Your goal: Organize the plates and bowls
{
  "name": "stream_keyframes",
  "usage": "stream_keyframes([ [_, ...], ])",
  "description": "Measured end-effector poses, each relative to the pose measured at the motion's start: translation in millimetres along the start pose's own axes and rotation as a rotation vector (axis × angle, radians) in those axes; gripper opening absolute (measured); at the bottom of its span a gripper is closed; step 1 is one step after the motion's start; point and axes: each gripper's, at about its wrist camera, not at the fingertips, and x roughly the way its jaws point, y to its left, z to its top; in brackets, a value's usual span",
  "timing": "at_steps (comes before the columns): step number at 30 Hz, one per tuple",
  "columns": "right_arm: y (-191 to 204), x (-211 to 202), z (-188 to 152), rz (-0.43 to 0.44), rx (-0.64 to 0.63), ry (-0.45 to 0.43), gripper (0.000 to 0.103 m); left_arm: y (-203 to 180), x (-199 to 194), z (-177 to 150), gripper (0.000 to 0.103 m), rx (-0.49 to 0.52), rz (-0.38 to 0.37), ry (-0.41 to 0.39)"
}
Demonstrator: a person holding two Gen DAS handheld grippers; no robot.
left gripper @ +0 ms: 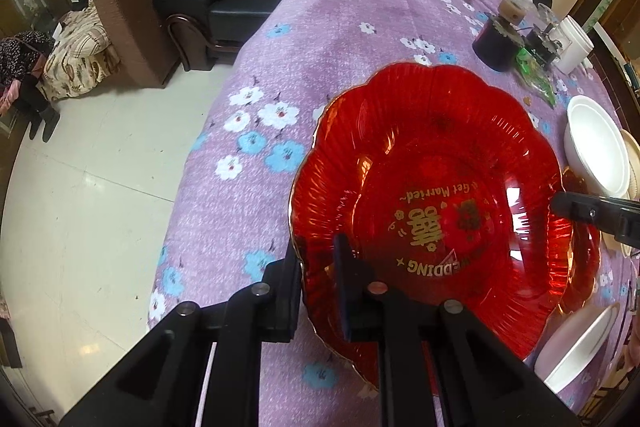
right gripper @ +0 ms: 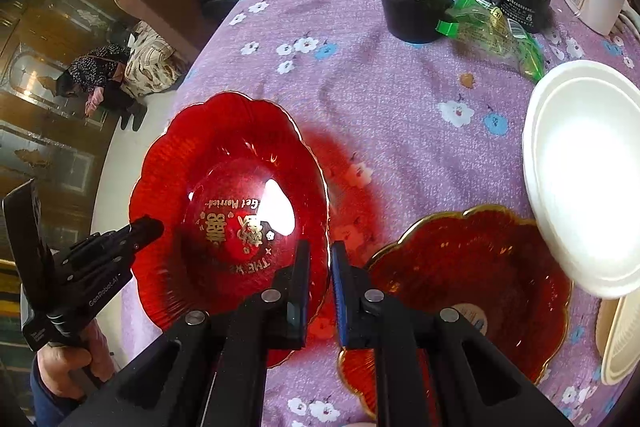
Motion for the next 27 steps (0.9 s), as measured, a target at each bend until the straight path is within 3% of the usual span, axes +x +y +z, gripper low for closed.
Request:
stream_keyframes([
  [27, 36.3, -9.4, -94.9, 0.083, -0.057, 0.037, 0.012, 19.0, -52.6, -111.8, 0.015, -0.028, 0.001, -0.023],
])
